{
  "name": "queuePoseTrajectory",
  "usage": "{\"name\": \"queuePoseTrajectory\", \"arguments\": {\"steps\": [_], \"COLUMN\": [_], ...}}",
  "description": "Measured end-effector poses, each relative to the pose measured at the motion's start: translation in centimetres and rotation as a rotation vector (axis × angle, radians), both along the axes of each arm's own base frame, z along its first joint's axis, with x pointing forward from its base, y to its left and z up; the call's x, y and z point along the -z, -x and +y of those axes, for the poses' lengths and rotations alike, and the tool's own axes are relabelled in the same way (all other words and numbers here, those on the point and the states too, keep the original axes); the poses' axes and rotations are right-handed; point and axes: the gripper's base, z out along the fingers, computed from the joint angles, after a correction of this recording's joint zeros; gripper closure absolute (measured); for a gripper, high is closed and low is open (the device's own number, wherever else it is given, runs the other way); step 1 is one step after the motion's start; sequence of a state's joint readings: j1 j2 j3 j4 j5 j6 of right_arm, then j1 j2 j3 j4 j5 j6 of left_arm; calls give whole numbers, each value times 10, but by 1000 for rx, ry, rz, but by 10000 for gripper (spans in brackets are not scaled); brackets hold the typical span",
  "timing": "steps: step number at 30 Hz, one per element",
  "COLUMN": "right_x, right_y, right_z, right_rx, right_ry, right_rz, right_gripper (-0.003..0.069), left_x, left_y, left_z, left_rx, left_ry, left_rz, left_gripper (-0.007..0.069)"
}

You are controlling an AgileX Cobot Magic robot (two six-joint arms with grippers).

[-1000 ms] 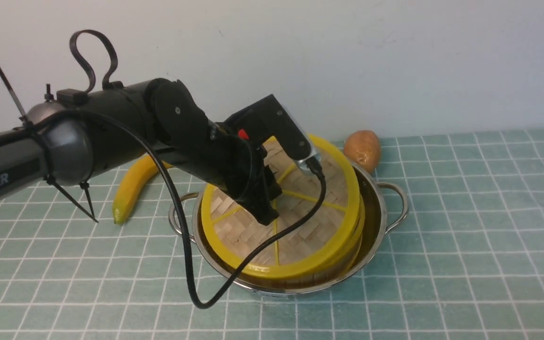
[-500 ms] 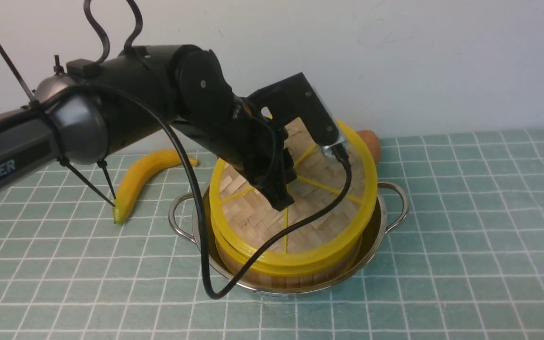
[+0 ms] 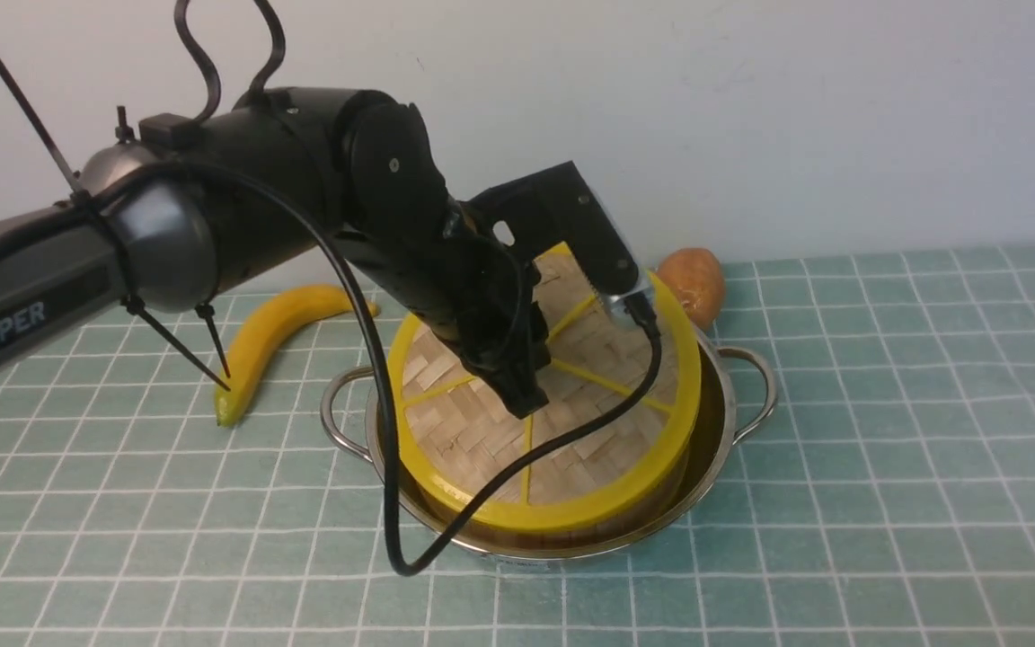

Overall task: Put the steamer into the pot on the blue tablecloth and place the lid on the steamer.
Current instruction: 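Place the yellow bamboo steamer lid onto the steamer in the pot with the left gripper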

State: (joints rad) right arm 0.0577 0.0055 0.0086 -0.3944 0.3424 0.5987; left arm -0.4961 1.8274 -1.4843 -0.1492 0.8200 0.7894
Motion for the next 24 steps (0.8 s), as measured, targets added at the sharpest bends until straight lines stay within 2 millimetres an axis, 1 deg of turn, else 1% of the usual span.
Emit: {"name": "queuePoseTrajectory", "arguments": {"steps": [7, 16, 22, 24], "right_x": [0, 0, 0, 0], "right_y": [0, 0, 0, 0], "right_z": [0, 0, 0, 0], "right_rx": [0, 0, 0, 0], "right_ry": [0, 0, 0, 0], "right_rz": [0, 0, 0, 0], "right_gripper": [417, 417, 417, 417], "left_x": [6, 5, 19, 20], "left_y": [-12, -13, -18, -18], "left_z": [-1, -1, -3, -4], "left_rx": [-6, -1, 16, 16], "left_ry": [-4, -3, -26, -26], "left_rz": [-4, -11, 14, 15], "left_gripper": [505, 505, 505, 505]}}
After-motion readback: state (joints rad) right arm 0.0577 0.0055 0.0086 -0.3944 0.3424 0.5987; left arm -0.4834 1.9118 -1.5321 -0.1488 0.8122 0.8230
